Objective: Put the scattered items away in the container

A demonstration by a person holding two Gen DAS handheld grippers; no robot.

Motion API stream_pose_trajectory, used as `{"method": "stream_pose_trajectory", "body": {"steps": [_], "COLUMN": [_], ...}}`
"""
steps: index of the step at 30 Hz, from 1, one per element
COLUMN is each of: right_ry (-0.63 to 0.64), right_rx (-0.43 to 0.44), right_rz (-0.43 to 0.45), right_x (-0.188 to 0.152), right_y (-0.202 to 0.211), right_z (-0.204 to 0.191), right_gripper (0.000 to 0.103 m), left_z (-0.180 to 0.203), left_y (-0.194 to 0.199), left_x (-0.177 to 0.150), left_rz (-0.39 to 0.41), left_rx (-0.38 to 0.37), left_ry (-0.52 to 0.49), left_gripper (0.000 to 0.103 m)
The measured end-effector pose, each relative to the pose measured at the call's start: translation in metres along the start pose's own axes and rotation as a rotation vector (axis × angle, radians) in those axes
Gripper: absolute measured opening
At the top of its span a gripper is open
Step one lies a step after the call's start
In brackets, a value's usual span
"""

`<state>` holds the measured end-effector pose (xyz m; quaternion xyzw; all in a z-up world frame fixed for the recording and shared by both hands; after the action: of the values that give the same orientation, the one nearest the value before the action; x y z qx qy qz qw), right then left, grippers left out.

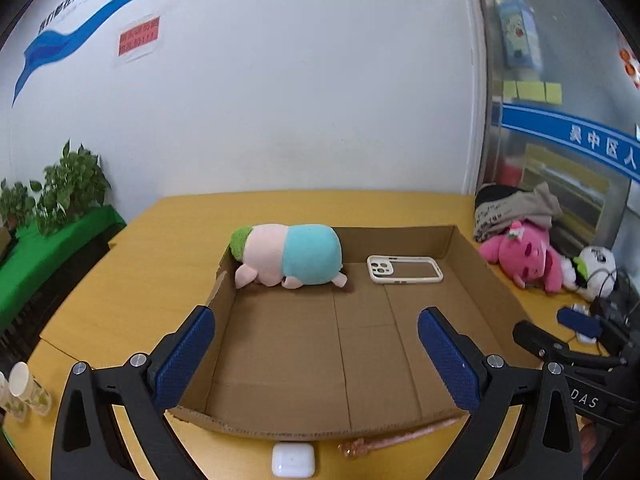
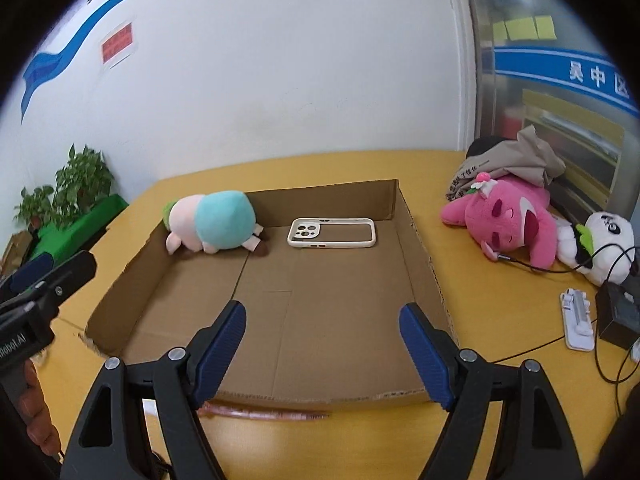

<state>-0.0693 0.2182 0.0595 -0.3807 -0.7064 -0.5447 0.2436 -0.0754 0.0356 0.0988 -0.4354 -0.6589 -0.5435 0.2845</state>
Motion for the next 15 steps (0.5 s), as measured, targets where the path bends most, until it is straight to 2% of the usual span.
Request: {"method": "stream_pose_trajectory", "body": {"steps": [5,15], "right_ry": [0.016,0.031], "right_rx": [-0.011,-0.038], "right_rz": [0.000,0.019], "right_x": [-0.015,-0.027], "right_y": [0.013,0.023], "right_z": [-0.004,-0.006], "right_gripper": [0.079,0.079], "left_z": [0.001,0.006], "left_y": [0.020,0.036], "left_x": [-0.016,-0.032], "left_rz": [-0.016,-0.042], "left_rx": [0.063,0.038], "left_ry": [-0.010,-0.006], "left_gripper": [0.103,0.103]}}
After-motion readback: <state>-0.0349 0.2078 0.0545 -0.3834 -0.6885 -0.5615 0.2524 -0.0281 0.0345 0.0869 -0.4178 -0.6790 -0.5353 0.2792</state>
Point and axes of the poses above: each gripper's, at about its wrist camera, not at the fingertips, and y roughly against the way its jaws point, z to its right, x to its top, the point moved 6 cm from there along -y, roughly the way its jaws point, and after that the axes turned 15 degrees about -y, right-handed, at the moved point
